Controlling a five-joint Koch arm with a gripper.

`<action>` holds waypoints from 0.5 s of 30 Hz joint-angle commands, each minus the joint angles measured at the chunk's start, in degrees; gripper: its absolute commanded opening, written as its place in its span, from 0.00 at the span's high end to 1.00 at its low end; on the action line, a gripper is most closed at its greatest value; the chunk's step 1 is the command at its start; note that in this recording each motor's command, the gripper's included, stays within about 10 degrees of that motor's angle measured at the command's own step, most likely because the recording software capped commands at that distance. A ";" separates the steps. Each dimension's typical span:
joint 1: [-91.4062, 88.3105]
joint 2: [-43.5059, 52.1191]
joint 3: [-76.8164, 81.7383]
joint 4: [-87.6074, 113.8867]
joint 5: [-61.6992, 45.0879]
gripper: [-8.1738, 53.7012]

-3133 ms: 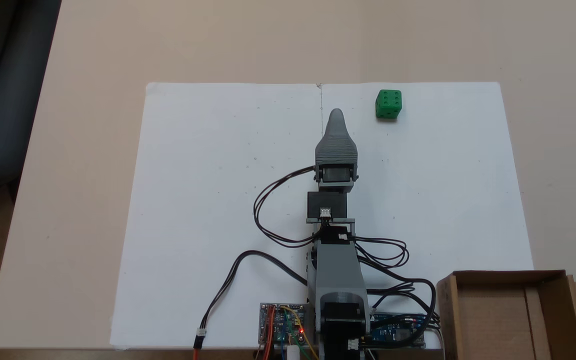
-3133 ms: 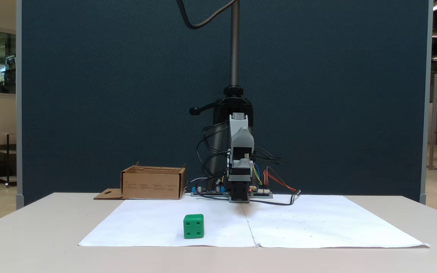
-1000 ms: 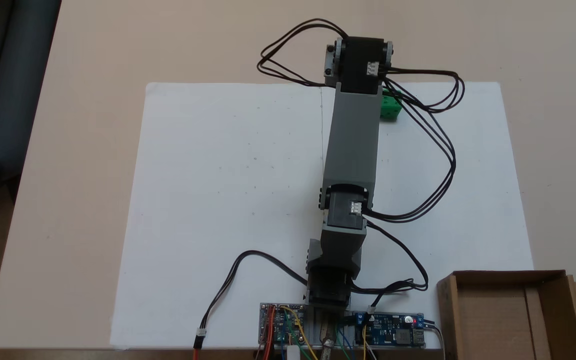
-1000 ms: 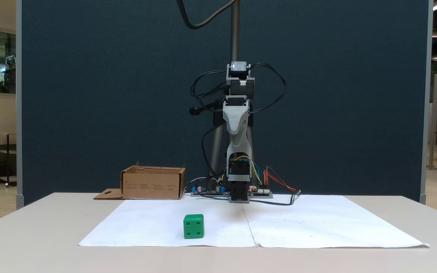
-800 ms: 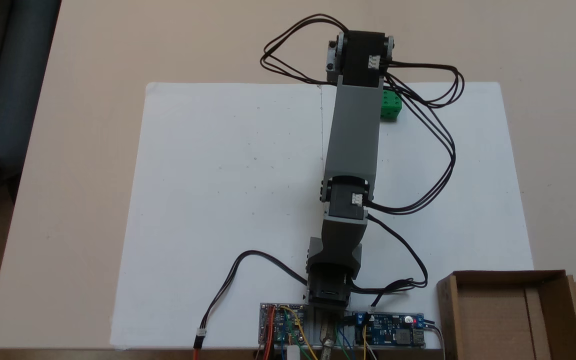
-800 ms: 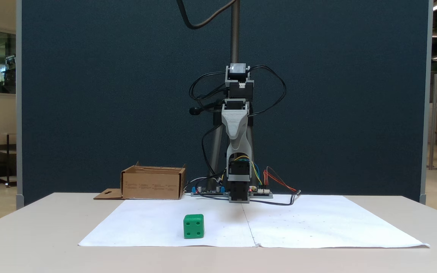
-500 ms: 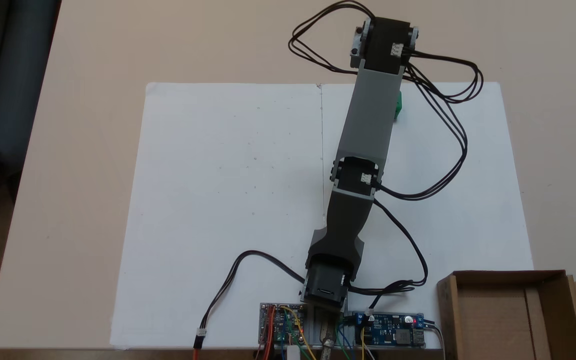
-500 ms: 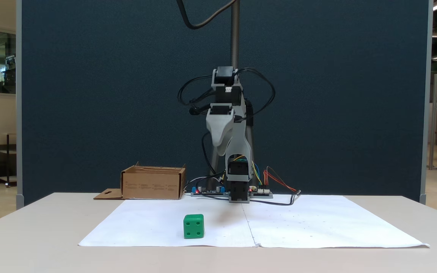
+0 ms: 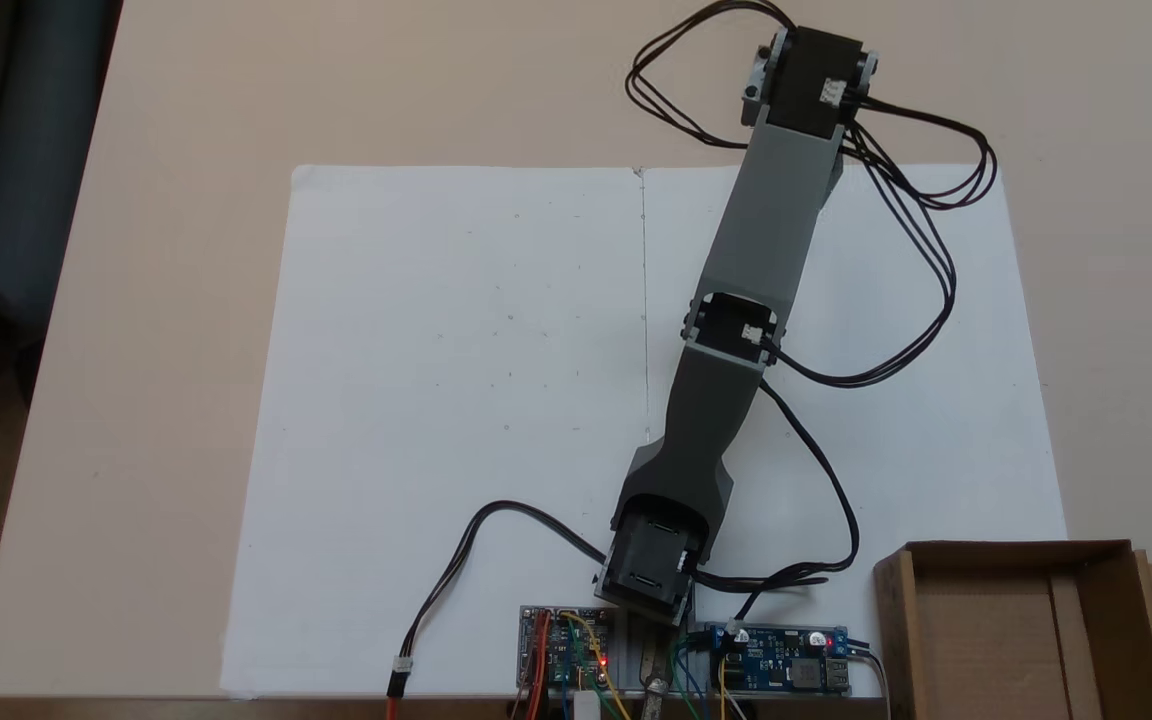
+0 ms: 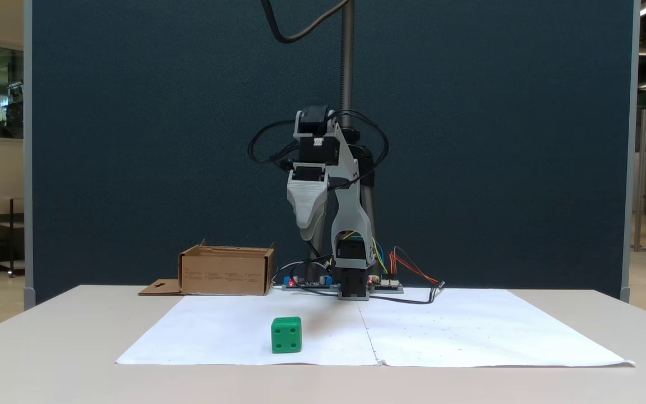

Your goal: Grasp a green dice and put it in the bin.

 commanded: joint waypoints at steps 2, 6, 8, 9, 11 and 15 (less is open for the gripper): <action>1.67 -0.53 -4.31 10.00 -7.12 0.11; 2.02 -2.11 -7.03 10.00 -7.03 0.11; 2.02 -3.16 -8.26 10.00 -7.03 0.11; 1.93 -3.78 -8.70 10.00 -7.03 0.11; 1.41 -4.66 -8.79 10.00 -5.63 0.11; 0.62 -5.54 -8.96 10.00 0.79 0.11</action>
